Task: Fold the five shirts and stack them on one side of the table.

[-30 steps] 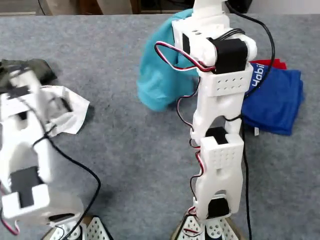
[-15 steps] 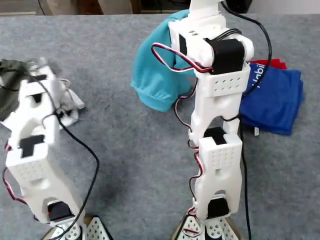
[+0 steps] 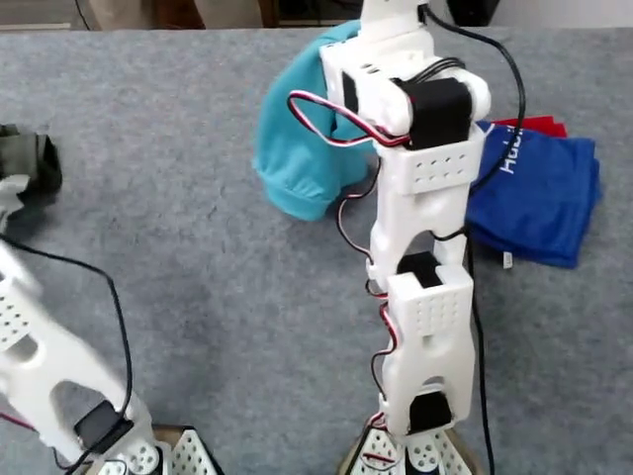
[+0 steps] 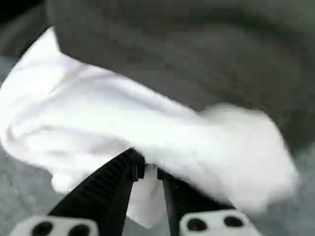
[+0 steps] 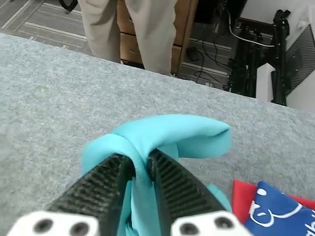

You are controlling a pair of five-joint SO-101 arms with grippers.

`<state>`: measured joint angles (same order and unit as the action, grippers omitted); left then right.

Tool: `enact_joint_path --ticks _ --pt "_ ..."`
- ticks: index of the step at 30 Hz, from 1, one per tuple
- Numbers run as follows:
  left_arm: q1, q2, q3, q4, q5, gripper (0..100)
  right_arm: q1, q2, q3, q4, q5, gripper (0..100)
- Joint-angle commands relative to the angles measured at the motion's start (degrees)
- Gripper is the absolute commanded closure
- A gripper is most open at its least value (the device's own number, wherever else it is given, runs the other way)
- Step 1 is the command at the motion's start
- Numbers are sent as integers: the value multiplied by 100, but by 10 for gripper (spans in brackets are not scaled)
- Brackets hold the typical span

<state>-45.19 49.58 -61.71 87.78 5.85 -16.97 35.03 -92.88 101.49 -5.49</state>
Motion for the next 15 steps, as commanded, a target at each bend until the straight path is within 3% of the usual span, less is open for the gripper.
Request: enact_joint_path --ticks 1,4,8,15 --pt "818 -57 -1292 1354 44 817 -163 -48 -251 70 105 995" --pt "1336 -207 -1187 1336 53 743 -286 -66 -251 79 246 995" --pt "1855 -848 -519 1336 0 740 -602 -286 -259 88 404 995" --pt "2391 -3363 2479 1327 -334 740 -1543 -1358 -22 88 536 995"
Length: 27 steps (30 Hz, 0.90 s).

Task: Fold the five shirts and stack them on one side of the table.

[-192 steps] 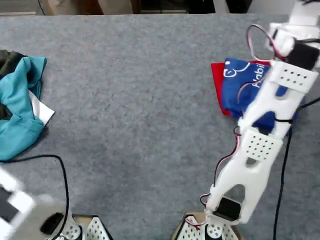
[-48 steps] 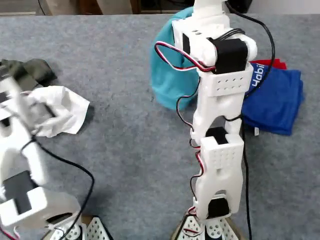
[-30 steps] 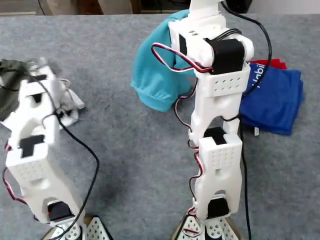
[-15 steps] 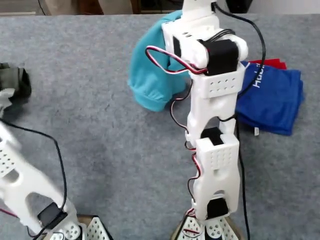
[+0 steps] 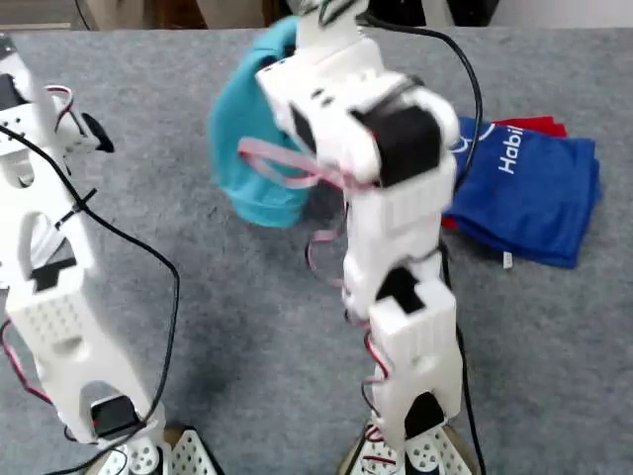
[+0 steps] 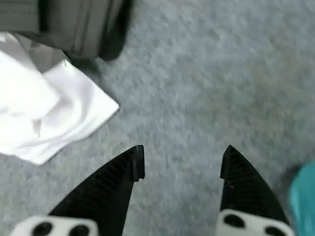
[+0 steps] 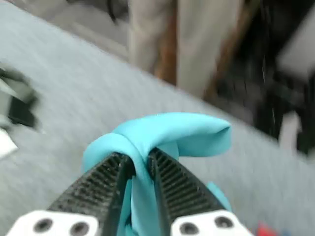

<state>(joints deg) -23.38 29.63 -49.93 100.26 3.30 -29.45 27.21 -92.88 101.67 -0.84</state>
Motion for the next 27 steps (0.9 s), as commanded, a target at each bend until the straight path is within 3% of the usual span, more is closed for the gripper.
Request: enact_joint_path --ticks 1,5,10,12,14,17,19,22,27 --pt "299 -1771 1829 62 -88 740 -330 -620 127 70 62 995" --pt "396 -3213 3868 -527 -88 740 -277 -576 1156 70 53 995" --pt "9 -4488 6462 -2215 -141 736 4 84 3275 -44 105 993" --pt "-290 -4884 7279 -2734 -510 736 198 488 3969 -316 114 972" --pt "-598 -5218 7807 -2998 -844 736 514 840 4356 -545 105 872" --pt "-1275 -5631 8202 -3182 -1187 736 963 1165 4418 -536 132 608" --pt "-1767 -5807 8308 -3226 -1389 736 1121 1121 4268 -343 334 493" --pt "-2391 -5903 8343 -3244 -1574 736 1077 936 3855 9 563 536" --pt "-2919 -5947 8466 -3218 -1618 736 330 418 3609 70 545 782"
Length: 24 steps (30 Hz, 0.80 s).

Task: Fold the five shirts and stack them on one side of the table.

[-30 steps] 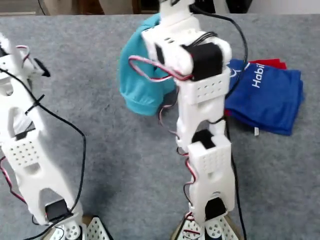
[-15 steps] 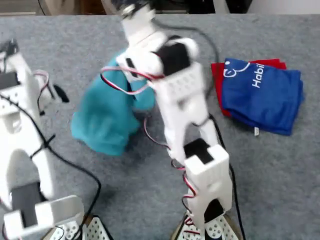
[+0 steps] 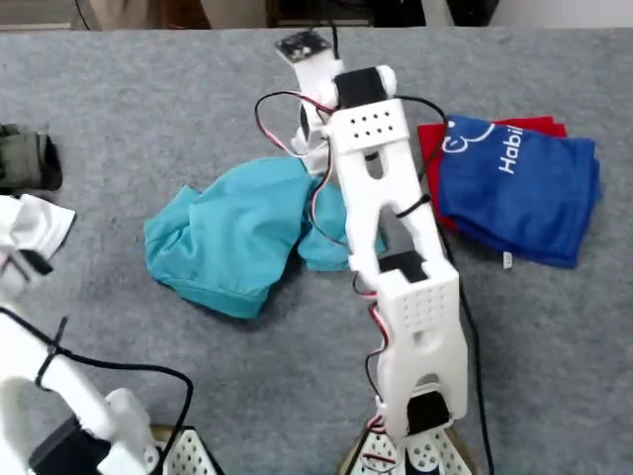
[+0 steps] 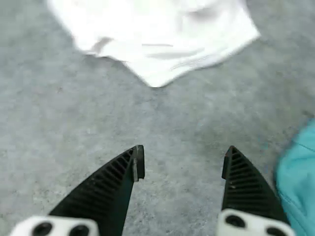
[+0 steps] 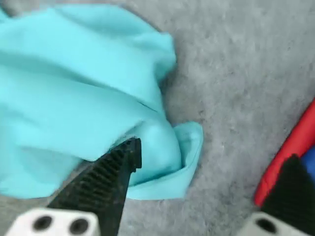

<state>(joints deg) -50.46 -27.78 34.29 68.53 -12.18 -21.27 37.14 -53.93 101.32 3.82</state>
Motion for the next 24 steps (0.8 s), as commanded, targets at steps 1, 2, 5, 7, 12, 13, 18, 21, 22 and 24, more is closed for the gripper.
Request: enact_joint_path --ticks 1,2,5,7,12,13,18,21,22,24 --pt "-246 -215 105 -70 -70 736 -769 -646 -277 105 70 834" --pt "-264 -215 149 -70 -70 736 -1059 -655 -224 105 70 883" --pt "-299 -215 273 -79 -62 736 -2009 -541 101 18 -105 916" --pt "-369 -198 290 -70 -44 736 -2519 -303 409 -79 -343 841" --pt "-580 -180 281 -62 -53 736 -3231 646 910 -404 -475 595" --pt "-624 -180 281 -70 -62 736 -3292 848 892 -457 -475 584" --pt "-686 -215 281 -70 -62 736 -3160 1455 145 -281 -475 785" --pt "-659 -215 281 -62 -62 736 -2897 1481 -690 -53 -440 998" --pt "-651 -215 281 -53 -62 737 -2782 1473 -980 88 -440 970" --pt "-642 -215 281 -44 -62 737 -2527 1437 -1490 114 -475 956"
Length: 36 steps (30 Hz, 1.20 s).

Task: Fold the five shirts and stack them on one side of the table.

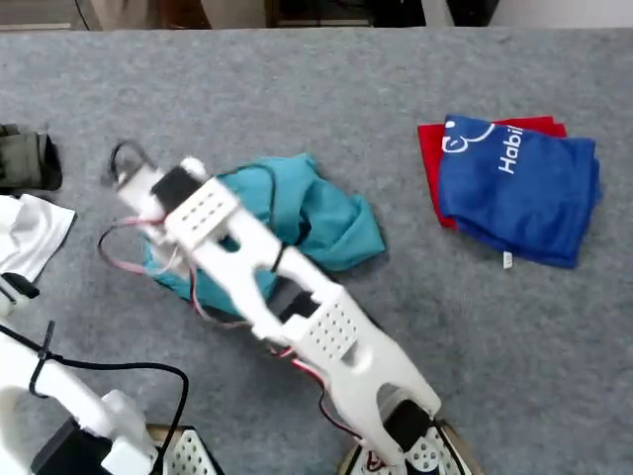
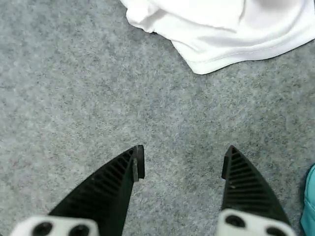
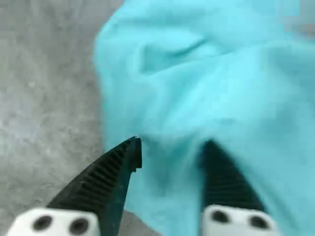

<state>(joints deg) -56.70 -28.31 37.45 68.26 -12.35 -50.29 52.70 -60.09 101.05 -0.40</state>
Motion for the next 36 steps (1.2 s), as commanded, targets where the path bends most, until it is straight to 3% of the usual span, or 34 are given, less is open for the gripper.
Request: enact_joint_path --ticks 1,11,15,17,22,24,28,32,33,36 --pt "-9 -163 -35 -26 -44 737 479 -189 -1112 141 -26 985" --pt "-18 -154 -35 -18 -44 736 127 -2009 -1200 132 -62 995" --pt "-18 -154 -53 -18 -44 736 -75 -2062 -207 123 -70 987" --pt "-18 -154 -70 -18 -35 736 -215 -1868 479 88 -105 930" --pt "-44 -154 -35 -9 -35 736 -409 -1130 1622 -695 -229 647" --pt "-62 -154 -35 -9 -35 736 -462 -769 1771 -1029 -158 599" --pt "-88 -163 -35 -9 -35 736 -444 -84 1719 -1292 -141 667" --pt "-229 -163 -35 -9 -44 736 -374 154 1253 -1152 -176 966" --pt "-246 -163 -35 -9 -44 736 -347 154 1086 -1073 -176 998" --pt "-255 -163 -35 -9 -44 736 -242 145 356 -554 -176 970"
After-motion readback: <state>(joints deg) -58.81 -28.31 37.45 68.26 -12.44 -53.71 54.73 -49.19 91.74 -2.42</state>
